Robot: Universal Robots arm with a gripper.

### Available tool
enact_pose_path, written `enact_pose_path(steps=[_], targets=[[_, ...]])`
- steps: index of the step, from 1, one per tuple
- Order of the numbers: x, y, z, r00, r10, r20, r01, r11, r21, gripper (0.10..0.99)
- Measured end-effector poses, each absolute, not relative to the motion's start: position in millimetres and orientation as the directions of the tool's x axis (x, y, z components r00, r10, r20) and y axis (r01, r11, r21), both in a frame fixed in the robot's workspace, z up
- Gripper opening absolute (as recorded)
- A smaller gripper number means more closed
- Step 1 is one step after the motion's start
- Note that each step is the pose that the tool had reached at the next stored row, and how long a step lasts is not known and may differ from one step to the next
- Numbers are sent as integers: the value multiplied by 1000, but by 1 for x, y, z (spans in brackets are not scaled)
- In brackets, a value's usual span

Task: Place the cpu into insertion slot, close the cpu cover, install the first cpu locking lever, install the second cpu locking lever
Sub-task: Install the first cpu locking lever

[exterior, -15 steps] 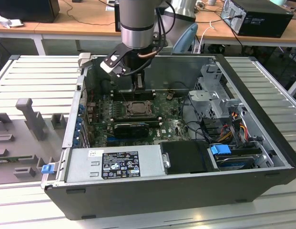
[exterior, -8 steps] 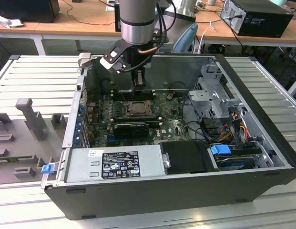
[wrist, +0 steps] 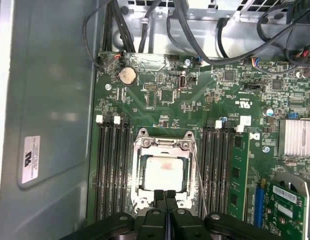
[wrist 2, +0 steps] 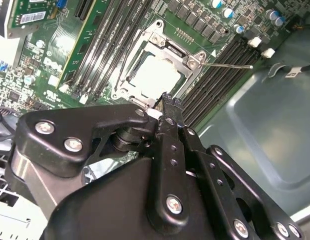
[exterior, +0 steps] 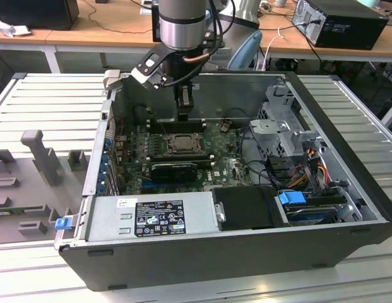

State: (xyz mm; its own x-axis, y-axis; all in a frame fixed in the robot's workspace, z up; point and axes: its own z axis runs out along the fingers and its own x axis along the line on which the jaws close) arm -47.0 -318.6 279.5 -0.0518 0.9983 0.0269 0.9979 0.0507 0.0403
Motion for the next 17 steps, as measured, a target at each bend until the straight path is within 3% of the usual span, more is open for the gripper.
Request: enact_pose_path(steps=[6,17], targets=[[-47,-319,284,-56,998,27,998,55,41,106],[-47,-319,284,-222,975,27,975,220,40,106]])
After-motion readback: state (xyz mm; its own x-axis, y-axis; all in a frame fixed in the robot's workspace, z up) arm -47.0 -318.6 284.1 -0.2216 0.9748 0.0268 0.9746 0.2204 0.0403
